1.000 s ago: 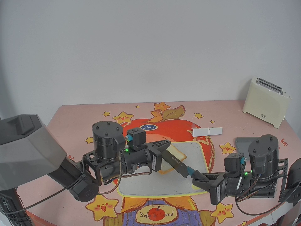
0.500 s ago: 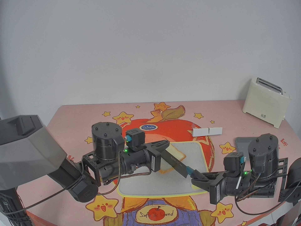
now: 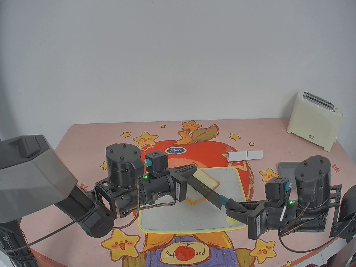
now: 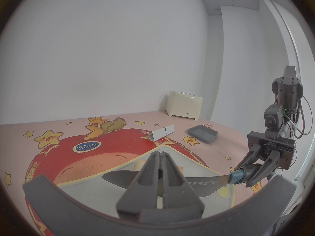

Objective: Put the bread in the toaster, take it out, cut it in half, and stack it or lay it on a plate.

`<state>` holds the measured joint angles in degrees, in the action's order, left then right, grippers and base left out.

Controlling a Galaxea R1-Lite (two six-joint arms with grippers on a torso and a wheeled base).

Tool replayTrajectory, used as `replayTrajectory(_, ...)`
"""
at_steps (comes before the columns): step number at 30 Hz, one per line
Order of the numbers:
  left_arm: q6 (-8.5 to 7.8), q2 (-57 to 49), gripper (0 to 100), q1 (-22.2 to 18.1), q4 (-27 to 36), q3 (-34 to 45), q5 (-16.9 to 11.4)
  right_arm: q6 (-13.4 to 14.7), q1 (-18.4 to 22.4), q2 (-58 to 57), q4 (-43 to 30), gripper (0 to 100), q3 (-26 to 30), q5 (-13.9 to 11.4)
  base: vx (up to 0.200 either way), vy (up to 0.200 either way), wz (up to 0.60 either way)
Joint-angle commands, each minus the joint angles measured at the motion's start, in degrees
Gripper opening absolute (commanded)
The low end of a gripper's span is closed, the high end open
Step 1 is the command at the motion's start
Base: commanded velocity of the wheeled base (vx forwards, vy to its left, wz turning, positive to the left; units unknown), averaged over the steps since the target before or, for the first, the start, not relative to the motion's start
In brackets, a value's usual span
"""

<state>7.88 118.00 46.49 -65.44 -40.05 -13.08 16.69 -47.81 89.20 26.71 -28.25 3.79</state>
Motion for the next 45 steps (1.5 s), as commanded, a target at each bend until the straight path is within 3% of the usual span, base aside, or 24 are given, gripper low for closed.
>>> replayTrajectory(1,0.04,-0.1,0,0.0,0.0,-0.7,-0.1,0.0,0.0,0.1,-0.3,0,0.3,-0.1,0.0,0.0,0.0)
replayTrajectory(45,0.04,1.3,0,-1.1,0.0,-1.8,0.0,0.1,0.4,-1.0,0.2,0,-0.8,0.0,0.0,0.0,0.0)
